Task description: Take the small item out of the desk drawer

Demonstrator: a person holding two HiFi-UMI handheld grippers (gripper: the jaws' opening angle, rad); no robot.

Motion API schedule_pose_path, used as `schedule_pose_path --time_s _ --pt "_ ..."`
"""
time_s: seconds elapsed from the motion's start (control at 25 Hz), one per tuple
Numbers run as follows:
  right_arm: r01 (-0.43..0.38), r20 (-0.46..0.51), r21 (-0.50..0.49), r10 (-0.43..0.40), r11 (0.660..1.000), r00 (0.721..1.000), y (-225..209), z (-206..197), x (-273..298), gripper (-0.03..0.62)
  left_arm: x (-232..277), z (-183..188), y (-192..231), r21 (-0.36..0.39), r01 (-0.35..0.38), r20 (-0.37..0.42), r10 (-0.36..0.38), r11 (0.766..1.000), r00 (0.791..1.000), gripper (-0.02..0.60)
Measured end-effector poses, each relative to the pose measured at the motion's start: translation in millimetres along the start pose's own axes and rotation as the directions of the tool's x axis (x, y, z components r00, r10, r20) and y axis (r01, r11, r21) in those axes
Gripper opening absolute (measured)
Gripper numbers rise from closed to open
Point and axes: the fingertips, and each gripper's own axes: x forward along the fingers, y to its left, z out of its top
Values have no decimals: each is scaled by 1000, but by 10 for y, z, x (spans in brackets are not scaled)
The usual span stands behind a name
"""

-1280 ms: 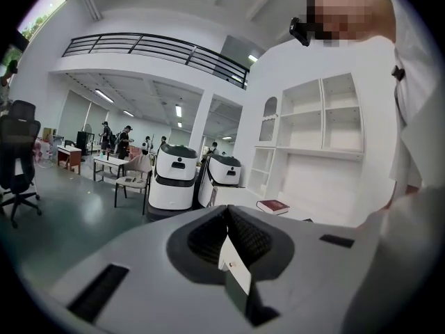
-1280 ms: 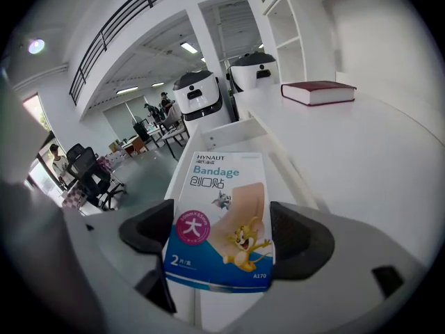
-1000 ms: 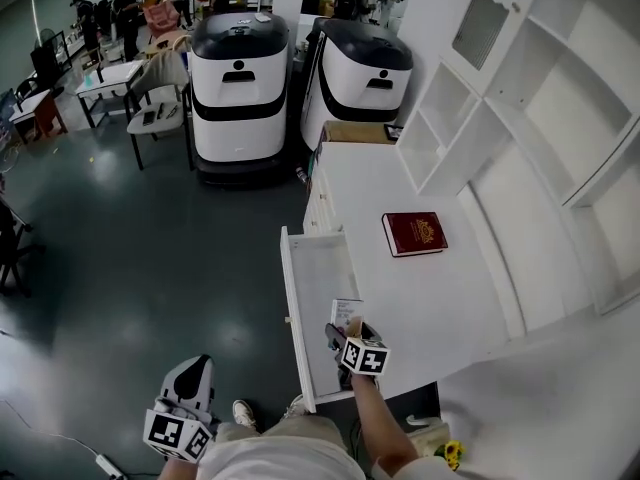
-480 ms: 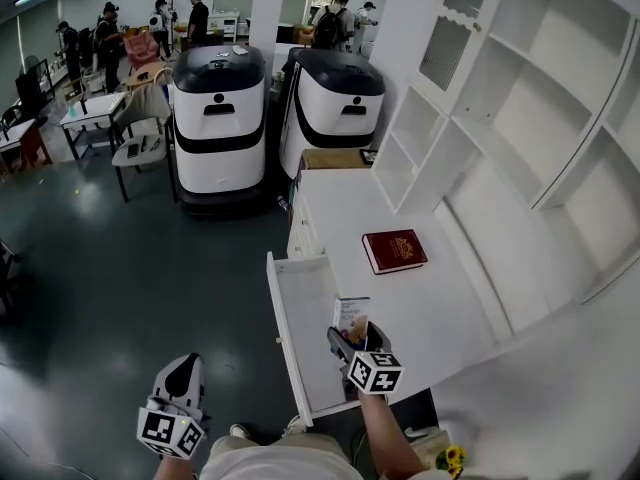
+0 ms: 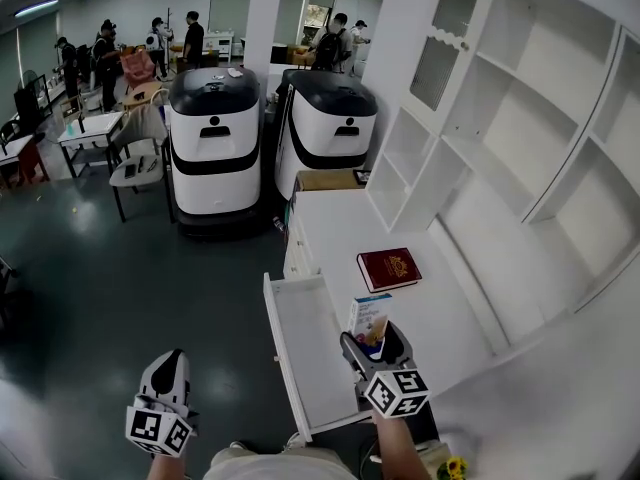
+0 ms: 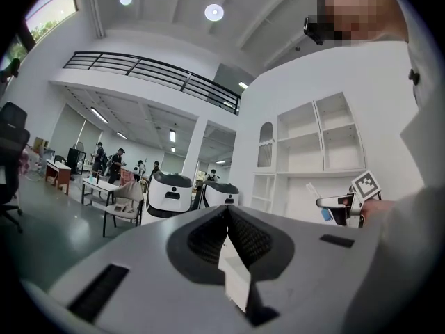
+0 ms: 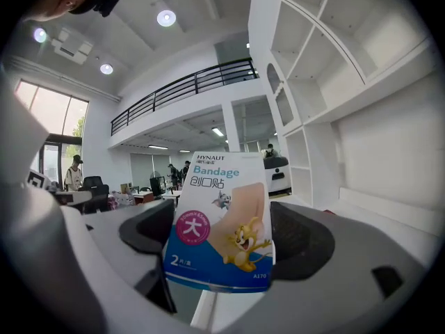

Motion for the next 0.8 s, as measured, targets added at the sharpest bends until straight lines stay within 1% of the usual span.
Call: schedule_pose_path --time_s 0.16,0.28,0.44,0.56,0.8 --pt "8 61 -47 -5 999 998 5 278 -147 446 51 111 50 5 -10 28 10 1000 1000 17" --pt "25 88 -49 -21 998 996 -21 385 -267 446 65 178 77 9 -16 41 16 1000 999 17" --pt "61 112 -34 -57 998 992 -61 425 -453 446 40 259 102 7 -31 59 31 999 998 17" --pt "89 115 -43 -83 995 990 -47 411 -594 446 -45 319 145 12 -52 70 51 999 996 17" --pt "97 114 -77 -88 992 990 4 420 -637 446 -87 328 257 11 -79 69 78 997 995 17"
